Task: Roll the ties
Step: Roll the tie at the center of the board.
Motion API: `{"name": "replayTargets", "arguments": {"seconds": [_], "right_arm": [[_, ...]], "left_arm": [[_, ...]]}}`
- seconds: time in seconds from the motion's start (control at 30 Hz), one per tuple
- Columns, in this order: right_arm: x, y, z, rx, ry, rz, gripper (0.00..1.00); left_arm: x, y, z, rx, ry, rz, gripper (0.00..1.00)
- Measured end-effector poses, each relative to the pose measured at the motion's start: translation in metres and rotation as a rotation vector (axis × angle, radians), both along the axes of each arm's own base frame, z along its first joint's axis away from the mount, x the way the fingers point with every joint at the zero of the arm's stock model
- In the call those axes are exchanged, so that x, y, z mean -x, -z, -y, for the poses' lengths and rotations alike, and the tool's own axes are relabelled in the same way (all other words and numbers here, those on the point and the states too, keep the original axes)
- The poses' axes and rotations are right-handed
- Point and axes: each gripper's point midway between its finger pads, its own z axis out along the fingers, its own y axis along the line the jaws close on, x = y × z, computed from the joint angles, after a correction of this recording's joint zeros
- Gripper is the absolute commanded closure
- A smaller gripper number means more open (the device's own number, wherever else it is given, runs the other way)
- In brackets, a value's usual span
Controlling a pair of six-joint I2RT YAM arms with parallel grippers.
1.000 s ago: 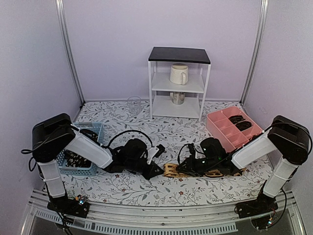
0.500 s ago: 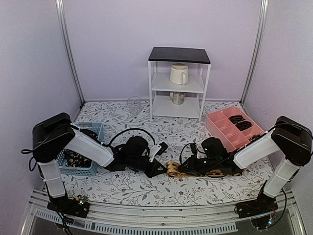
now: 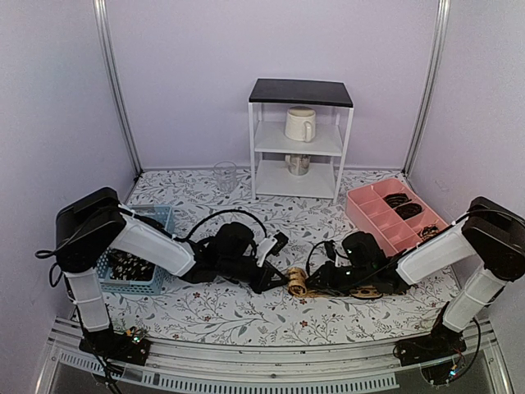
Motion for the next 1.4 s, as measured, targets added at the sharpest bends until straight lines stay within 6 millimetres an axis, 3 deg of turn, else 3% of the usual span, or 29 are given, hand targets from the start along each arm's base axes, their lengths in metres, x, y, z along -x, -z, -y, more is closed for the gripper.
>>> {"name": "replayTargets", "arguments": {"seconds": [0.43, 0.83, 1.4], "right_arm": [[0.001, 0.001, 0.009, 0.023, 0.015, 0.020, 0.84], [0.000, -0.001, 0.016, 0.051, 0.015, 0.053, 0.98], [0.007, 0.004, -0.003, 0.017, -0.089, 0.038, 1.00]], "left_arm": [[0.000, -0.002, 0.011, 0.000, 0.018, -0.003, 1.00], [0.000, -0.005, 0.019, 0.004, 0.029, -0.006, 1.00], [0.000, -0.008, 0.023, 0.008, 0.032, -0.014, 1.00]]}}
